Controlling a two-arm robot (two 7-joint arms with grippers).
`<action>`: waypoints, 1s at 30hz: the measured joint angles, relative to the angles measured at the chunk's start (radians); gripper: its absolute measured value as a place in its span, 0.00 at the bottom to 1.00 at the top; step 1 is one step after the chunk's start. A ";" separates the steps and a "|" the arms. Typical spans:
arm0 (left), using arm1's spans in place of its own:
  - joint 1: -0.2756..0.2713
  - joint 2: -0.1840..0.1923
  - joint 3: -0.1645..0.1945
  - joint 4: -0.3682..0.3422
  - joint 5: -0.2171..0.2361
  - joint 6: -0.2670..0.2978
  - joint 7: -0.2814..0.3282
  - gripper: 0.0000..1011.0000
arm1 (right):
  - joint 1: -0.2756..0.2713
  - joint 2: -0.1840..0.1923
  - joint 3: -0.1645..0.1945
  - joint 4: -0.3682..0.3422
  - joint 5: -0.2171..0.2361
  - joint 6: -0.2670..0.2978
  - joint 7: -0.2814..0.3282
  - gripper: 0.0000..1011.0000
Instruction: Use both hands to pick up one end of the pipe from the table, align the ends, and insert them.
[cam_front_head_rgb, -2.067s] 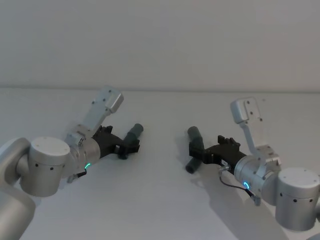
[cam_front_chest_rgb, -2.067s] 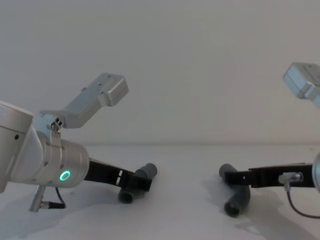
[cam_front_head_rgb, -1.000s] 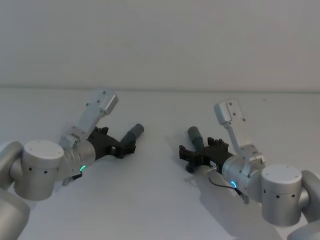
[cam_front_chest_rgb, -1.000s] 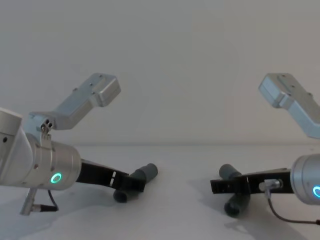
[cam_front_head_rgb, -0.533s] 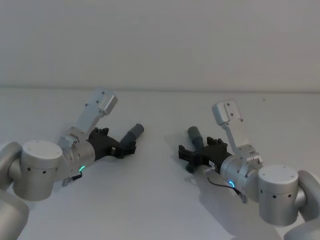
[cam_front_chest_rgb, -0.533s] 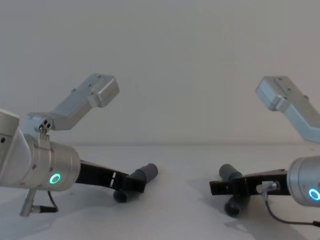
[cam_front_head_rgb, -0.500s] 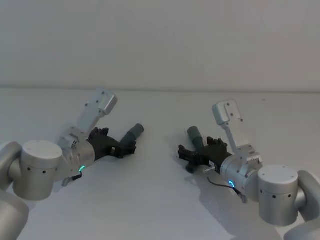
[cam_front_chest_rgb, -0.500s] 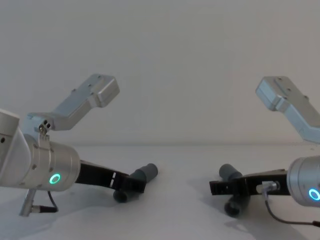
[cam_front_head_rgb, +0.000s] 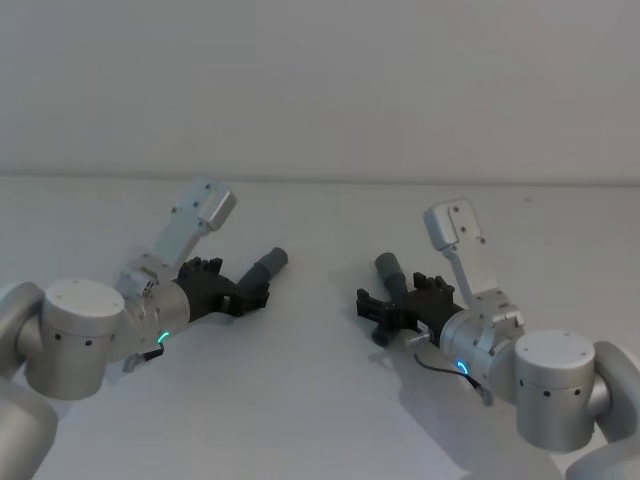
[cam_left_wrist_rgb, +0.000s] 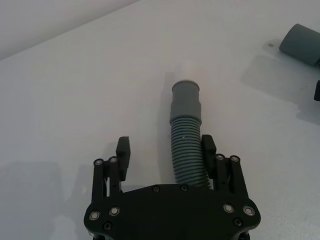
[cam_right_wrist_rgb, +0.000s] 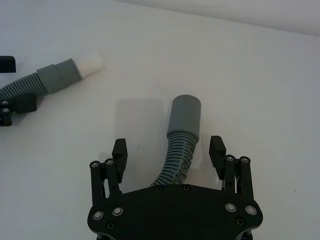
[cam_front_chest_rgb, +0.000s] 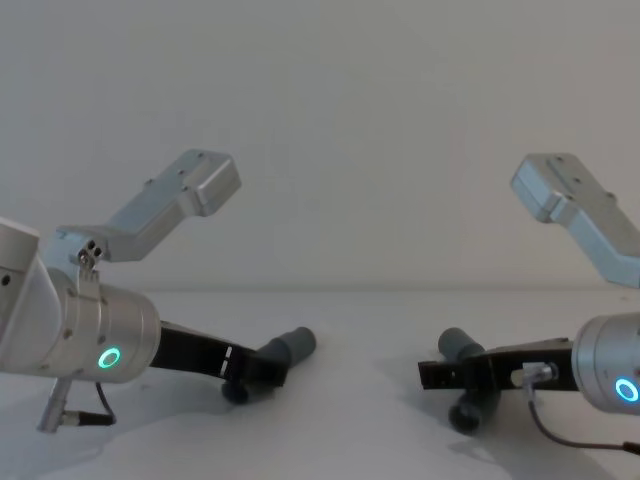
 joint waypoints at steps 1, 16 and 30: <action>0.000 0.000 0.000 0.000 0.000 0.000 0.000 0.85 | 0.000 0.000 0.000 0.000 0.000 -0.001 0.000 0.98; -0.001 0.000 0.001 0.002 0.003 0.000 -0.004 0.38 | 0.001 -0.002 0.002 0.003 -0.002 -0.004 0.001 0.98; -0.002 0.000 0.001 0.002 0.004 0.000 -0.006 0.31 | 0.001 -0.002 0.002 0.004 -0.003 -0.005 0.001 0.99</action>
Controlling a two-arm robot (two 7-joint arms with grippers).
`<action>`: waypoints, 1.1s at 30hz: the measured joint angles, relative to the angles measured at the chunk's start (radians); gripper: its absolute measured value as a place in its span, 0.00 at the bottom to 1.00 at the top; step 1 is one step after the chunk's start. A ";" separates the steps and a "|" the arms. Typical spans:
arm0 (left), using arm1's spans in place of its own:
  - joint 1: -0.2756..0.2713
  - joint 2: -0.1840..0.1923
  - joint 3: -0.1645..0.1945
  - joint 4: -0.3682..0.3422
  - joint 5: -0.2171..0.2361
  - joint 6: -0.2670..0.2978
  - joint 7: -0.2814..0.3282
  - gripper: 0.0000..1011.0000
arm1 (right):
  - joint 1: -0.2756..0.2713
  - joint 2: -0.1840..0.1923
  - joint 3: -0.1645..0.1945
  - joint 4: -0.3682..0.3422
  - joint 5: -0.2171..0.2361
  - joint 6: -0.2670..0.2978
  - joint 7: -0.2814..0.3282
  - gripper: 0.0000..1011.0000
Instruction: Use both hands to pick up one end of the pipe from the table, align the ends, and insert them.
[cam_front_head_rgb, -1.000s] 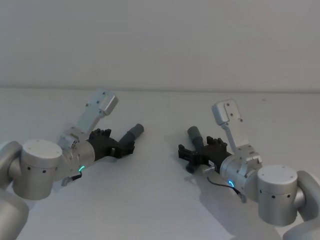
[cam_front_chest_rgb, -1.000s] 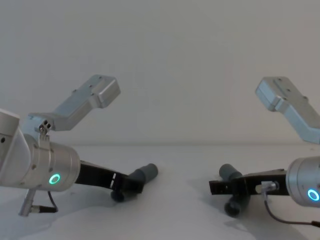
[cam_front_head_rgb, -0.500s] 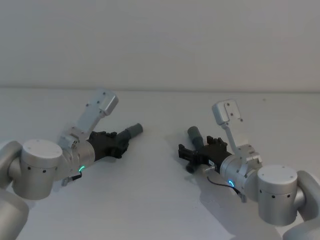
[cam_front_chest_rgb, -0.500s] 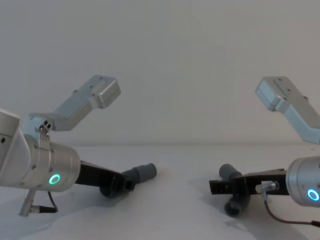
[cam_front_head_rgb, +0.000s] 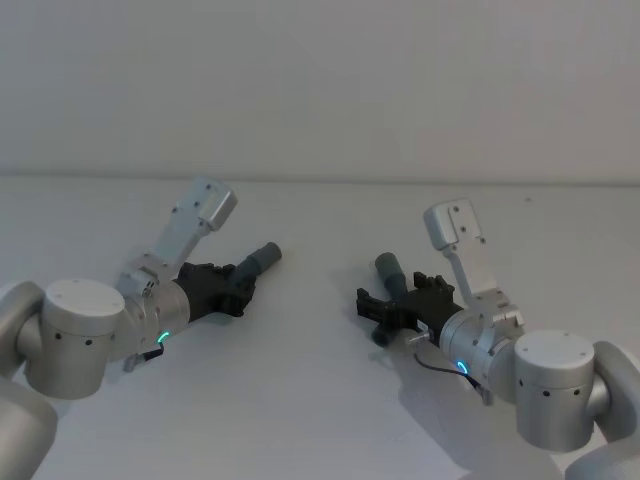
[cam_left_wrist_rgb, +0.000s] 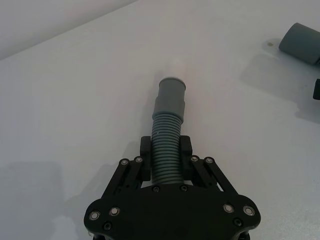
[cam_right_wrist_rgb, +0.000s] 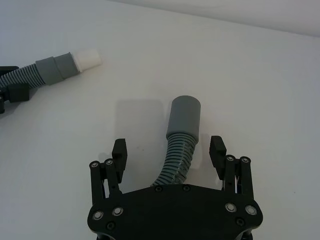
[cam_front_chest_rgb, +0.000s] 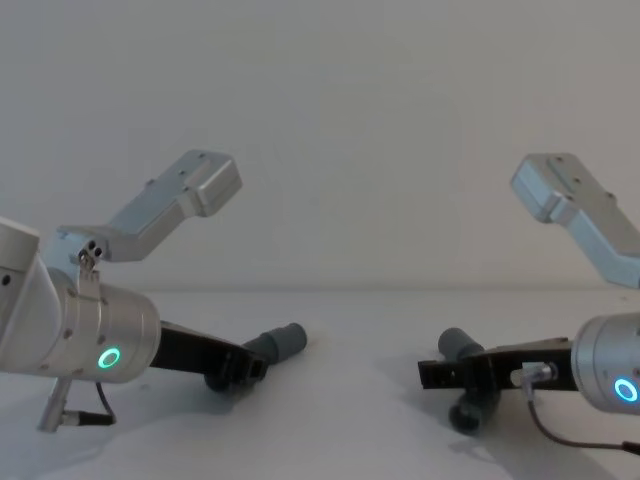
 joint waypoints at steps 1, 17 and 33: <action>0.000 0.000 0.000 0.000 0.000 0.000 0.000 0.31 | 0.000 0.000 0.000 0.000 0.000 0.000 0.000 0.99; 0.000 0.000 0.000 0.000 0.000 0.000 0.000 0.31 | 0.000 0.000 0.000 0.000 0.000 0.000 0.000 0.89; 0.000 0.000 0.000 0.000 0.000 0.000 0.000 0.31 | 0.000 0.000 0.000 0.000 0.000 0.000 0.000 0.36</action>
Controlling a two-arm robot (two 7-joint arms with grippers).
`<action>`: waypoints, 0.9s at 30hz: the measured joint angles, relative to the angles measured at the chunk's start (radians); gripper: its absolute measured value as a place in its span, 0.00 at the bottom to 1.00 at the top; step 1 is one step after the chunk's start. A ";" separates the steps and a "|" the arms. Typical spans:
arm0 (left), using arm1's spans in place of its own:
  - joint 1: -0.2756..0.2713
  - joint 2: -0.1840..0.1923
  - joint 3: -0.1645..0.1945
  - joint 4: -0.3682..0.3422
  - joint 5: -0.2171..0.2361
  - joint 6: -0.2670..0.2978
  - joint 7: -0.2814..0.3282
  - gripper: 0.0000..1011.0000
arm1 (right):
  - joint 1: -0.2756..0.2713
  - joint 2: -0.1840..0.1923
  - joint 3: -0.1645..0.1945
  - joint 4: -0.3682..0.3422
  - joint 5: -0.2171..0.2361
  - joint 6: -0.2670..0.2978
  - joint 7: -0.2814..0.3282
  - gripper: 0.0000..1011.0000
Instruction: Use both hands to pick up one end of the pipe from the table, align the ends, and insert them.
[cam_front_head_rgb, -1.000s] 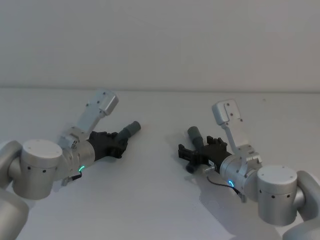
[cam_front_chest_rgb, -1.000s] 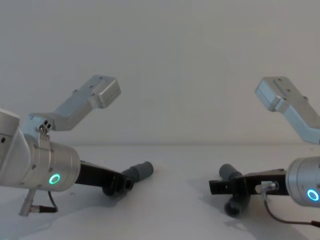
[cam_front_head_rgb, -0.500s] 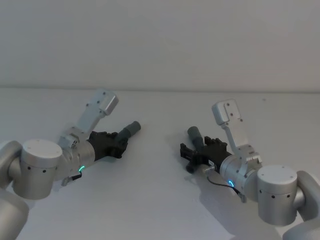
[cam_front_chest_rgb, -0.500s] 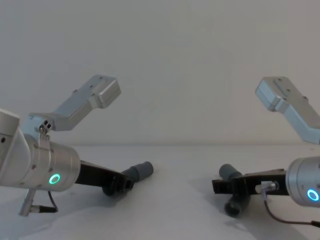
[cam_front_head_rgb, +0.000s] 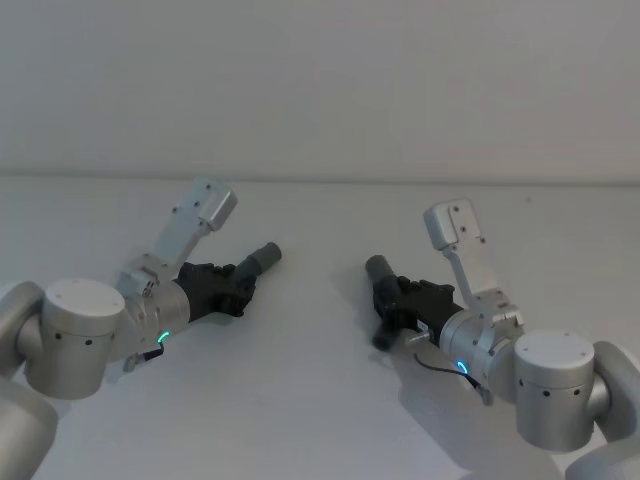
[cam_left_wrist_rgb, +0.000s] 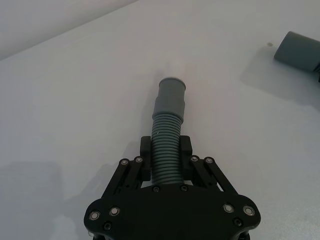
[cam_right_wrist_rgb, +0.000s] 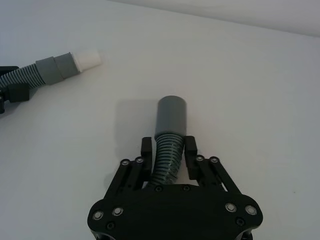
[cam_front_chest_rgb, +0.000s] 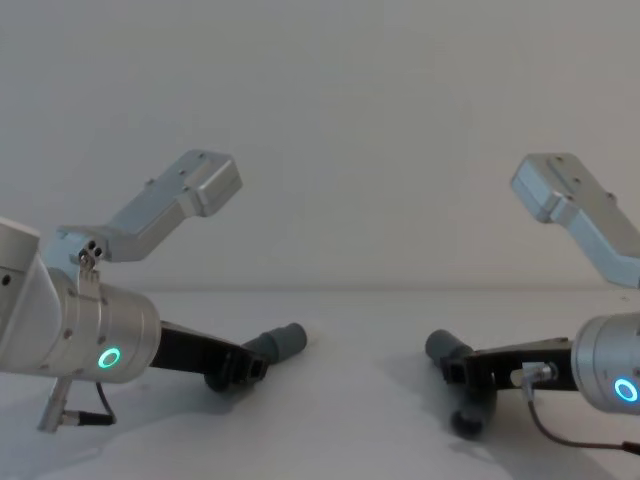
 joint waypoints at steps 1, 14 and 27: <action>0.000 0.000 0.000 0.000 0.000 0.000 0.000 0.31 | 0.000 0.000 0.000 0.000 0.000 0.000 0.000 0.33; 0.000 0.000 0.000 0.000 0.001 0.000 -0.001 0.31 | 0.000 0.000 0.000 0.000 -0.001 -0.002 0.000 0.16; -0.042 0.036 0.051 0.015 0.049 -0.063 -0.067 0.31 | -0.004 0.033 -0.013 -0.004 -0.039 -0.091 0.017 0.16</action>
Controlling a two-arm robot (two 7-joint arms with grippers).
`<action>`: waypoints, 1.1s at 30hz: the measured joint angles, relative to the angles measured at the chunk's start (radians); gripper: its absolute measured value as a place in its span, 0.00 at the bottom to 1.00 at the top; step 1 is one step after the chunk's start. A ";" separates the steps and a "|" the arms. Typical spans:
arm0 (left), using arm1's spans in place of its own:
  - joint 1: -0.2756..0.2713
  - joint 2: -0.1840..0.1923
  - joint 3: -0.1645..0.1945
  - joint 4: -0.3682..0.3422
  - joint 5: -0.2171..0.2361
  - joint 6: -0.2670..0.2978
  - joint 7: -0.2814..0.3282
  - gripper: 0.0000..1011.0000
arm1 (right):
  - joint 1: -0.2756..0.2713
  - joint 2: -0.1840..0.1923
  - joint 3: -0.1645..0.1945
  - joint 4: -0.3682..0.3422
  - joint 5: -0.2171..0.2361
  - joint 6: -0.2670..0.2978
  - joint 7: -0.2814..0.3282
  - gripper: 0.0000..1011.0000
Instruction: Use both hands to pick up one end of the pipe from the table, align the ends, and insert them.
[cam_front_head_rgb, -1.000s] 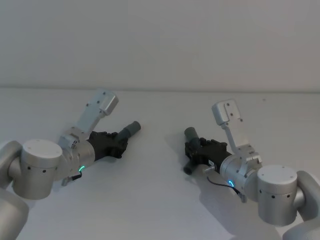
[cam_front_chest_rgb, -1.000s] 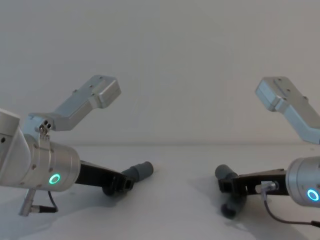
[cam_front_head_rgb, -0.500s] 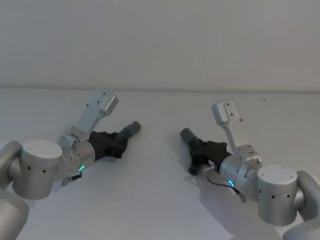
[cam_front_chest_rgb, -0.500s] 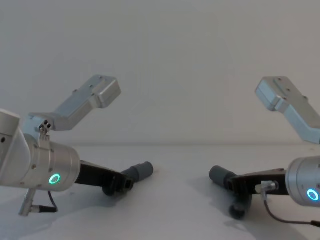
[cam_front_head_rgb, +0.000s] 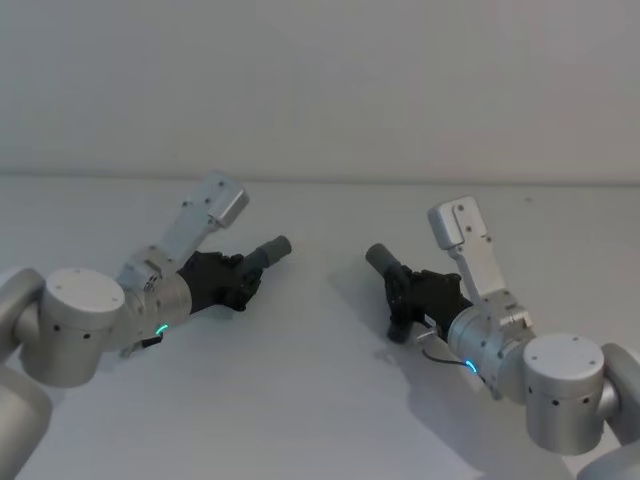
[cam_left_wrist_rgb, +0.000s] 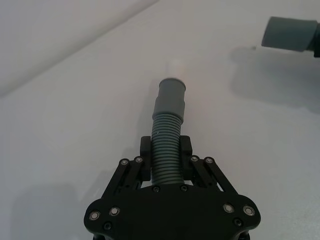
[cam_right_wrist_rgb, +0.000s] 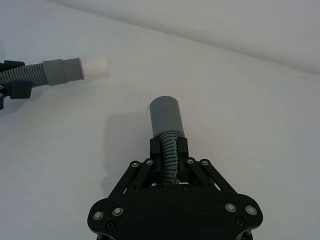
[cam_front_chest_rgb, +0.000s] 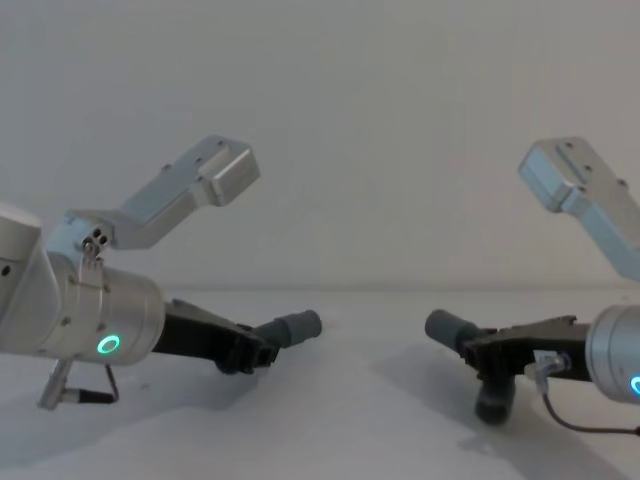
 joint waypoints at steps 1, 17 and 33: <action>-0.002 0.002 0.003 0.001 0.004 -0.007 -0.005 0.31 | 0.000 0.006 -0.002 -0.001 -0.007 -0.019 0.004 0.16; -0.083 0.052 0.093 0.059 0.114 -0.268 -0.110 0.31 | 0.013 0.119 -0.028 -0.011 -0.093 -0.249 0.087 0.15; -0.166 0.071 0.154 0.147 0.222 -0.574 -0.165 0.31 | 0.065 0.248 -0.067 0.004 -0.227 -0.449 0.173 0.15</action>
